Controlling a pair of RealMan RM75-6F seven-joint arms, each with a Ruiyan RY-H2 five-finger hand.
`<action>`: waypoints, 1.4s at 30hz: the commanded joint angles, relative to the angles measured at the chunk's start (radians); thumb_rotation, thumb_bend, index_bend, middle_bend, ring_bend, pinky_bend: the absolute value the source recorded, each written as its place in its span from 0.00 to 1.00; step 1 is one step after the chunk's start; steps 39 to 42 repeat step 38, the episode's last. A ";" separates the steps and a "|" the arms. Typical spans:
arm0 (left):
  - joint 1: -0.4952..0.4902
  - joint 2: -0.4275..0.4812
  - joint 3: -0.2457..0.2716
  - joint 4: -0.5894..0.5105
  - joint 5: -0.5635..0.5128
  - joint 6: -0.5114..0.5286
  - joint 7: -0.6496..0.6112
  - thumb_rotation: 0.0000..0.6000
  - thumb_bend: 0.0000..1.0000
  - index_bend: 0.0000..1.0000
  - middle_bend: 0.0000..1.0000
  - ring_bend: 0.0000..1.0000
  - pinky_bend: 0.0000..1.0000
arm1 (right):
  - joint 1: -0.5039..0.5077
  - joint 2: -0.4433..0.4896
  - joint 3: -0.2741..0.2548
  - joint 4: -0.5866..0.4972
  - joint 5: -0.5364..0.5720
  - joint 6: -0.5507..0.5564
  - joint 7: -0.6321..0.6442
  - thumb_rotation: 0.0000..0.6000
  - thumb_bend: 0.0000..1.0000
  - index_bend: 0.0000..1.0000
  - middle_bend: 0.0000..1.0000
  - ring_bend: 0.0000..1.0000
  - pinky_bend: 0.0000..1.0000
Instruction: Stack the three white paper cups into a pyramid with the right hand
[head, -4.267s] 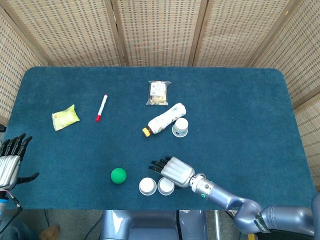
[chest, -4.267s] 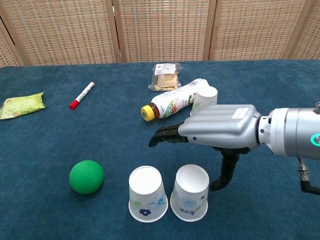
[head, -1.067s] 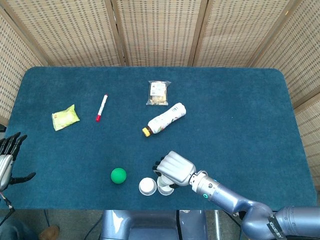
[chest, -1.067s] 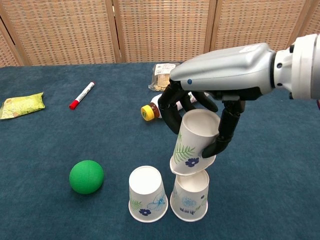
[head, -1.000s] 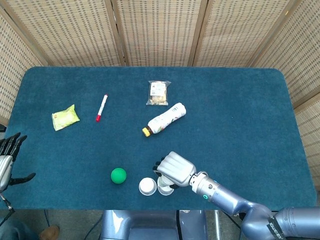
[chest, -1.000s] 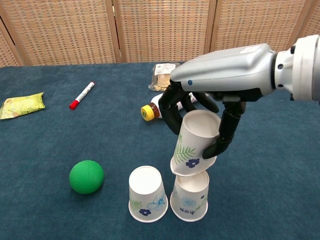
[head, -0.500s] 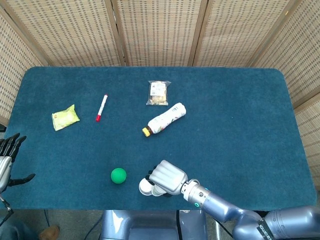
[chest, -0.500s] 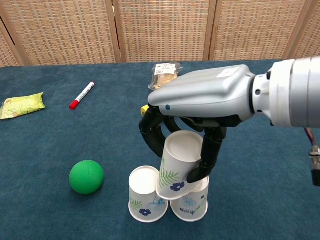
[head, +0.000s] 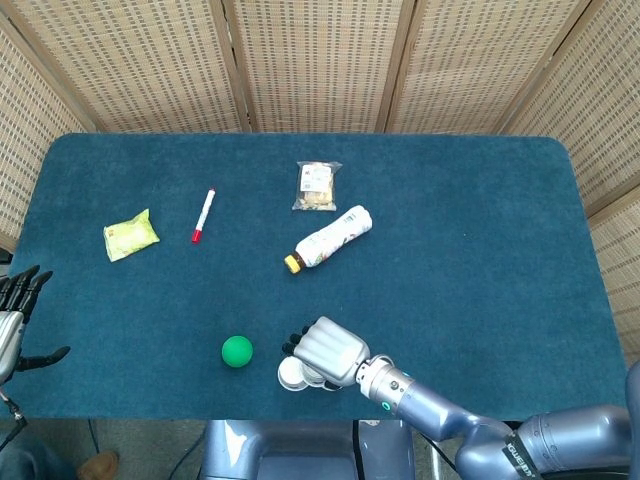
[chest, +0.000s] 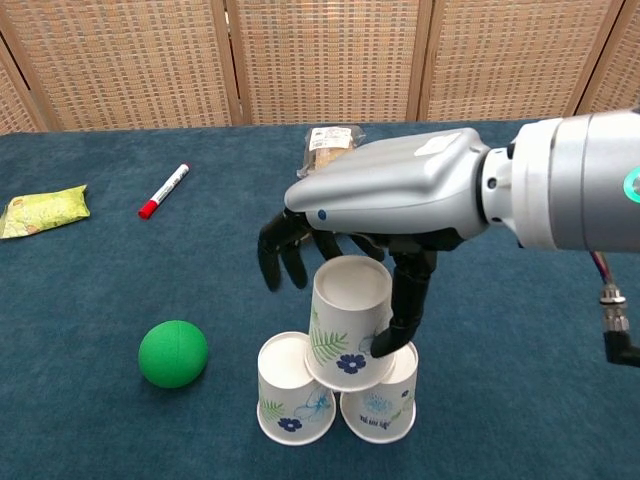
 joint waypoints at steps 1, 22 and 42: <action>-0.001 0.001 -0.001 0.000 -0.002 -0.003 -0.001 1.00 0.00 0.00 0.00 0.00 0.00 | 0.003 0.025 0.003 -0.031 0.002 0.025 -0.013 1.00 0.00 0.01 0.09 0.24 0.30; 0.021 -0.001 0.003 0.009 0.025 0.040 -0.019 1.00 0.00 0.00 0.00 0.00 0.00 | -0.323 0.444 -0.124 -0.005 -0.386 0.370 0.163 1.00 0.00 0.01 0.03 0.05 0.05; 0.056 -0.055 0.013 0.056 0.103 0.131 -0.015 1.00 0.00 0.00 0.00 0.00 0.00 | -0.684 0.183 -0.168 0.678 -0.566 0.712 0.666 1.00 0.00 0.00 0.00 0.00 0.00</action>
